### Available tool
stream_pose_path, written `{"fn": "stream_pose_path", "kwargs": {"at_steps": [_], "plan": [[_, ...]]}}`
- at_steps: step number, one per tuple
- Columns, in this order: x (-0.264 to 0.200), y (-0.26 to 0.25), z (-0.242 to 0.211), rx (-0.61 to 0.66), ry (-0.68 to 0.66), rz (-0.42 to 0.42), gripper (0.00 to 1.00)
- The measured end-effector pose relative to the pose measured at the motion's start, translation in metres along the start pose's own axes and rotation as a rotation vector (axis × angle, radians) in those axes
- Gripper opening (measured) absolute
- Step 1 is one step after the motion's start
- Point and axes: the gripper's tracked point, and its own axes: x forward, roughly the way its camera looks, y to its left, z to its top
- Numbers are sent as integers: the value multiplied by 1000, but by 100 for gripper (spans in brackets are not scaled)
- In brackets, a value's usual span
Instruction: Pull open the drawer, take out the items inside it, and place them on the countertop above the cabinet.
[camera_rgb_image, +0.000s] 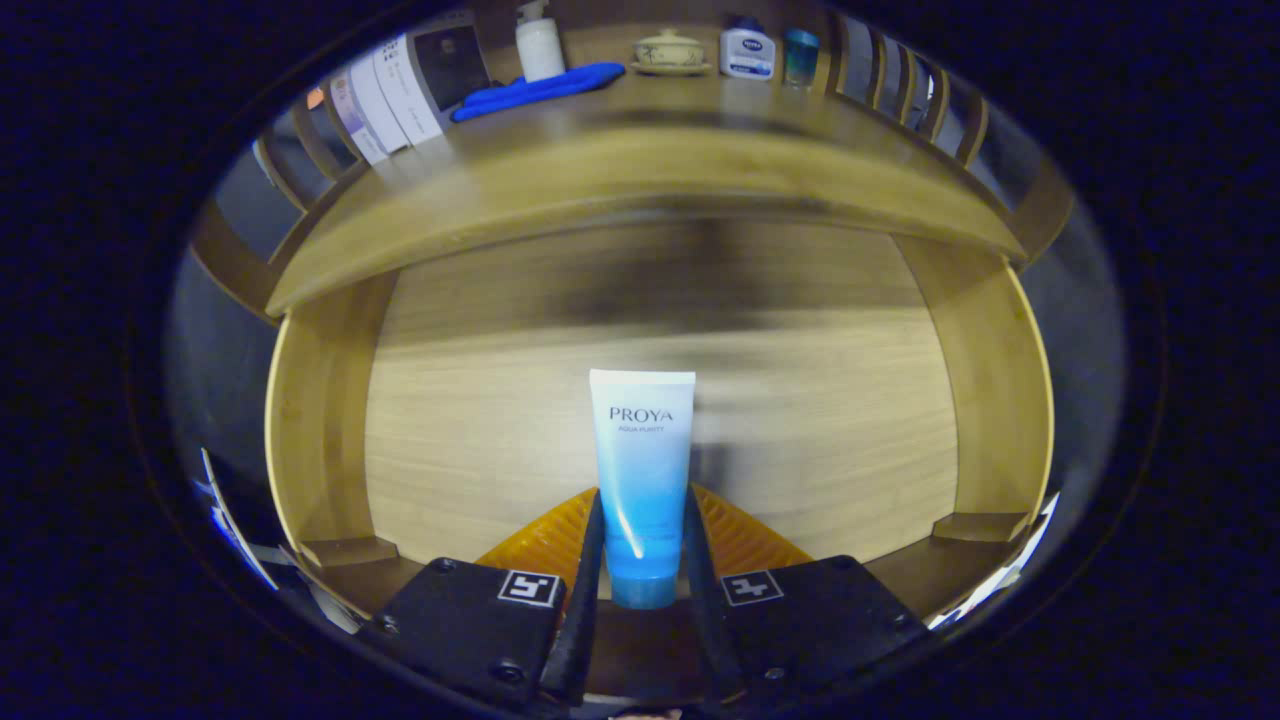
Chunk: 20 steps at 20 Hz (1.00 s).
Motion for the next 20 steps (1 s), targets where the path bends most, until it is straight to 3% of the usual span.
{"fn": "stream_pose_path", "kwargs": {"at_steps": [10,20], "plan": [[-37,0,34,-16,-122,33,45],[-35,-1,122,29,-123,12,45]]}}
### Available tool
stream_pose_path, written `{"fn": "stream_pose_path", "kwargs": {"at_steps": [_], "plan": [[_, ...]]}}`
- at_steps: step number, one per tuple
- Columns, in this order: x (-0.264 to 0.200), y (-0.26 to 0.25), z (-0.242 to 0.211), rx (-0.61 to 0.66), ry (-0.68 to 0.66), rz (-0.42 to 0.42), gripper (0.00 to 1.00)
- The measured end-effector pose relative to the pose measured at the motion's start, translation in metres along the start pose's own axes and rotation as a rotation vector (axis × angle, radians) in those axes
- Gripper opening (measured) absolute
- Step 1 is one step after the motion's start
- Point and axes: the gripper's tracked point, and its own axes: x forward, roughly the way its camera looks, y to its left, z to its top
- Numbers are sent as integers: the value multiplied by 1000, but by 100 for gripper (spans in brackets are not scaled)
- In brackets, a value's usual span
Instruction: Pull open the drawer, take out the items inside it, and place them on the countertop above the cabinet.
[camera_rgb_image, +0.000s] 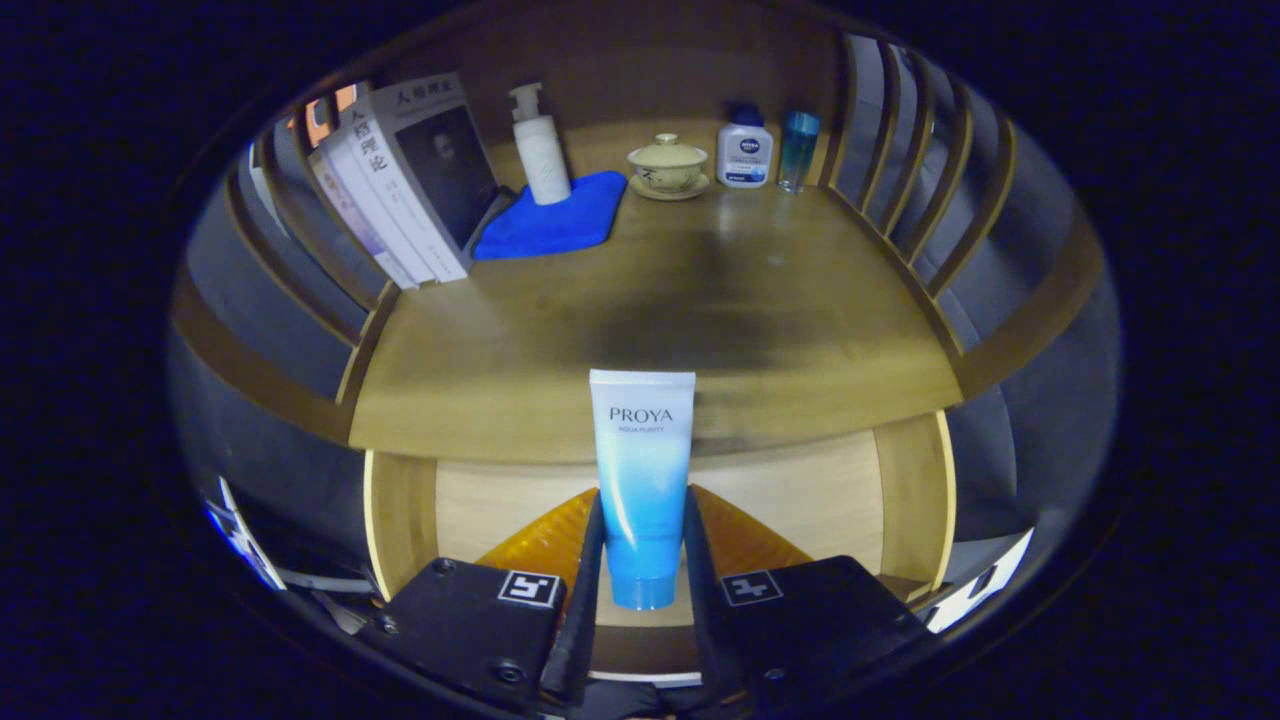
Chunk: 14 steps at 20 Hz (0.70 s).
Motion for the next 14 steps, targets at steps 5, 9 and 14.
{"fn": "stream_pose_path", "kwargs": {"at_steps": [5,9,14], "plan": [[21,0,43,10,-6,-2,45],[39,1,58,-9,2,-9,45],[55,-3,62,3,17,-17,45]]}}
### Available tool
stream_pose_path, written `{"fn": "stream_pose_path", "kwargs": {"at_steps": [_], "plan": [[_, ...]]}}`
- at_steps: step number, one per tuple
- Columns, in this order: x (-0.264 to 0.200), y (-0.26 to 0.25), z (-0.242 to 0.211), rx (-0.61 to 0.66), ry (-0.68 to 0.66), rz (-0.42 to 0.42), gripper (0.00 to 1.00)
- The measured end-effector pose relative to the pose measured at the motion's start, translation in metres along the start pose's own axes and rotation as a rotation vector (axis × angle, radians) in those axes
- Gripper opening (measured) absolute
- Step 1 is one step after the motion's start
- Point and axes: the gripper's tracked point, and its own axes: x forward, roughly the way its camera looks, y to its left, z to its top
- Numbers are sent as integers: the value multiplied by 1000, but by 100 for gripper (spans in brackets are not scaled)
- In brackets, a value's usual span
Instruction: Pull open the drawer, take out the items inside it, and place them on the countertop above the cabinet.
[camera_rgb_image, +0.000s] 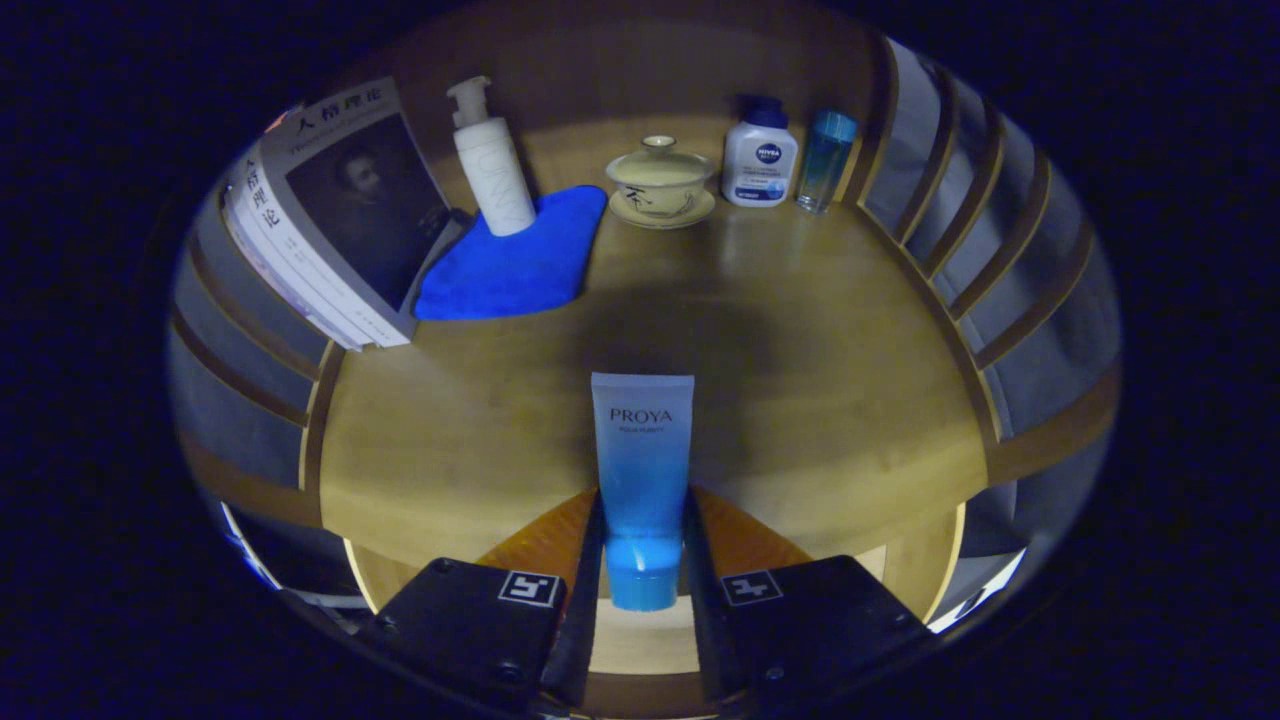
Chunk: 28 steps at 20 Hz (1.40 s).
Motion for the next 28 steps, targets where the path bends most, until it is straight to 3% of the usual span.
{"fn": "stream_pose_path", "kwargs": {"at_steps": [3,9,11,24,28], "plan": [[2,1,1,-3,-4,9,45],[-12,-3,4,2,-49,-5,53],[-26,0,7,-2,-84,-8,66],[-80,14,-35,-17,-170,35,65],[-99,7,-57,-26,-253,35,70]]}}
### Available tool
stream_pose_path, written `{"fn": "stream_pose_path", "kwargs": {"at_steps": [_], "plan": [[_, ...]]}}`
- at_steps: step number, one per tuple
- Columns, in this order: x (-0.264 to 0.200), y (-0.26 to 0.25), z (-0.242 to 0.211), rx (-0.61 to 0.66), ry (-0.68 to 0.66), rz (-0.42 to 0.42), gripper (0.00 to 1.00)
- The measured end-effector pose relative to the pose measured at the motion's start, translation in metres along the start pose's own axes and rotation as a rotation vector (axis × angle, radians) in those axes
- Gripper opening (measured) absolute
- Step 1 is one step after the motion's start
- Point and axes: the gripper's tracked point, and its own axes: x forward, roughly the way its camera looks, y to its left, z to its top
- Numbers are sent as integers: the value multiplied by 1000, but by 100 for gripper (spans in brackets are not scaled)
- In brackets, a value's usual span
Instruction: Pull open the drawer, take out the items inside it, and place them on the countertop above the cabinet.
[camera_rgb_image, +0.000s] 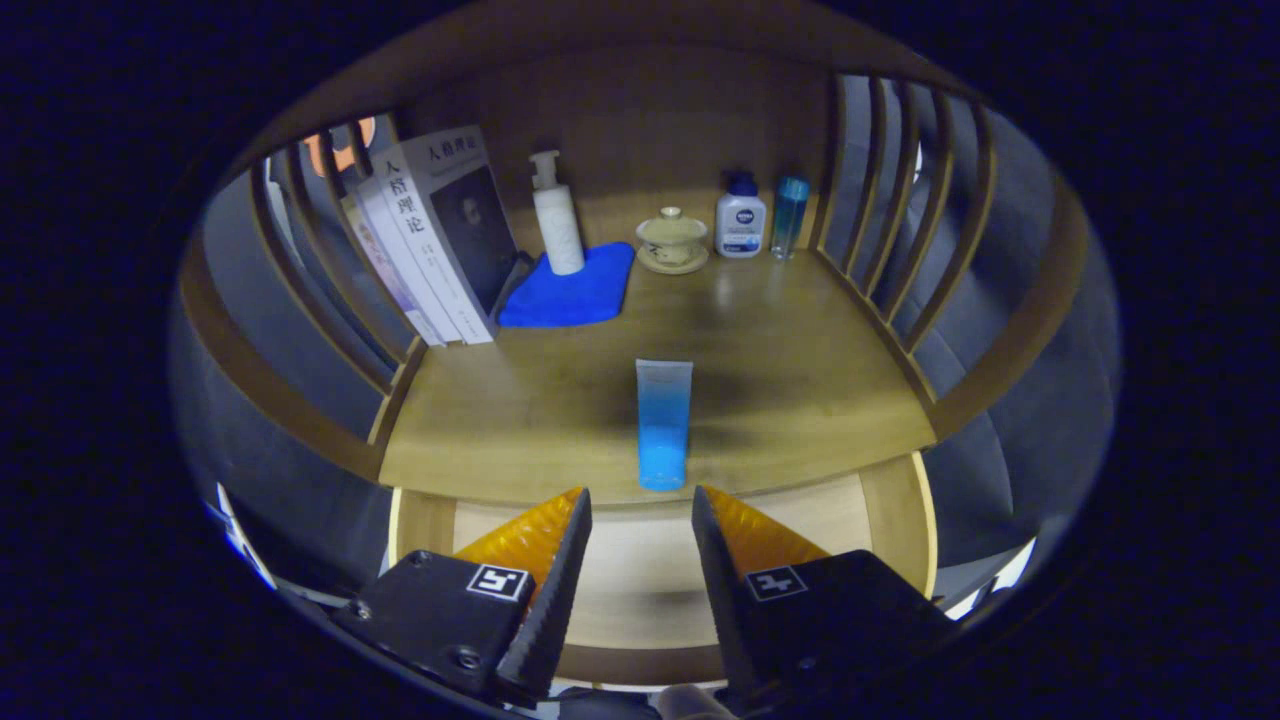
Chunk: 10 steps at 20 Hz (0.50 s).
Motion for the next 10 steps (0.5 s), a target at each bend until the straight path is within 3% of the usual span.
{"fn": "stream_pose_path", "kwargs": {"at_steps": [2,4,10], "plan": [[-16,-2,-15,-17,-38,4,72],[-29,1,-31,-9,-82,26,82],[-78,2,-64,21,-264,127,80]]}}
